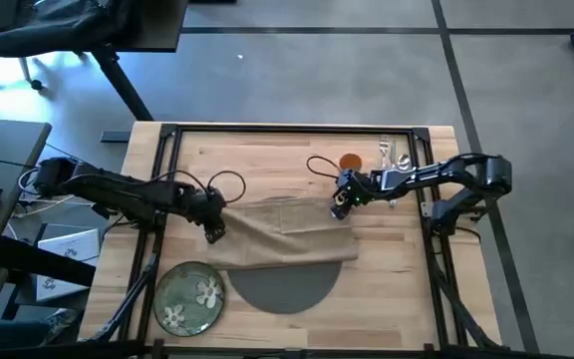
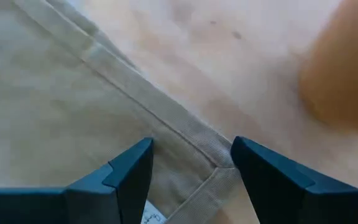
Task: Set table place
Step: Fold the brown napkin
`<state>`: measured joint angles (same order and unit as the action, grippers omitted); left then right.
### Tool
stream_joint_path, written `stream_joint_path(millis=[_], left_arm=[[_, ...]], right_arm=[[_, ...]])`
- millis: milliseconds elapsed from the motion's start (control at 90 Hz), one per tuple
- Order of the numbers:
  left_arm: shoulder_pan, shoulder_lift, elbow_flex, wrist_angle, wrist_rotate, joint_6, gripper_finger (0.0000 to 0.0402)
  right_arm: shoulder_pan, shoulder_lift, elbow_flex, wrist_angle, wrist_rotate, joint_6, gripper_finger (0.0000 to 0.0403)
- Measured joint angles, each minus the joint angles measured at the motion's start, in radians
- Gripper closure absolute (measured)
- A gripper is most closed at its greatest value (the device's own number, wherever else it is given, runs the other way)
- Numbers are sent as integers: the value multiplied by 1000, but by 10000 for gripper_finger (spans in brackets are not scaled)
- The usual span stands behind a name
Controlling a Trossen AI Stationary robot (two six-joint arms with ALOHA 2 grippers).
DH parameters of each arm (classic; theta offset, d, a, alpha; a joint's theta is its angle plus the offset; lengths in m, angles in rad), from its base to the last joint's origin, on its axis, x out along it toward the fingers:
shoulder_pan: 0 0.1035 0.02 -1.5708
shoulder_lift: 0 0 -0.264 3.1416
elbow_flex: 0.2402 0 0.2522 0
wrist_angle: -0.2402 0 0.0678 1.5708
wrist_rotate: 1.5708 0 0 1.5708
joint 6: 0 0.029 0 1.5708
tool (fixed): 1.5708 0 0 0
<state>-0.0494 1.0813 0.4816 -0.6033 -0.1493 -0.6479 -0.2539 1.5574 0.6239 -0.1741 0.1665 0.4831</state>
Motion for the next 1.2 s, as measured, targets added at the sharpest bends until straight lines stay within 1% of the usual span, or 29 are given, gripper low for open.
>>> stream_joint_path(millis=[67,189,289,378,444,556,633,678,722,767,833,889,989,1056,1122,1200], left_arm=[[0,0,-20,-4,-41,-22,257],[3,0,-45,-6,-46,-31,257],[3,0,-68,-9,-45,-53,257],[3,0,-85,-10,-42,-81,257],[3,0,-79,-9,-14,-83,257],[-7,-19,-5,-15,73,-92,257],[-43,-35,60,11,87,-75,257],[-69,-40,83,42,86,-56,257],[-96,-40,90,93,74,-35,257],[-122,-38,87,144,58,-23,257],[-157,-17,66,228,46,-20,257],[-181,7,46,267,45,-22,257],[-211,67,28,279,45,-54,257],[-225,108,18,271,70,-82,257],[-239,146,16,271,116,-109,257],[-263,172,16,268,158,-153,257]], right_arm=[[0,-4,0,-18,60,8,190],[-1,-10,0,-78,128,10,190],[-1,-12,2,-123,148,10,190],[-1,-15,2,-127,150,14,190],[-1,-25,2,-140,149,14,190],[-1,-71,37,-217,102,7,190],[4,-125,78,-264,36,-12,190],[15,-158,87,-297,-23,-32,190],[36,-186,86,-322,-83,-53,190],[69,-213,80,-310,-132,-60,190],[137,-245,55,-266,-156,-62,190],[201,-251,24,-240,-151,-65,190],[313,-248,-48,-151,-111,-65,190],[364,-236,-92,-101,-103,-62,190],[401,-233,-120,-110,-88,-24,190],[426,-236,-124,-143,-64,38,190]])
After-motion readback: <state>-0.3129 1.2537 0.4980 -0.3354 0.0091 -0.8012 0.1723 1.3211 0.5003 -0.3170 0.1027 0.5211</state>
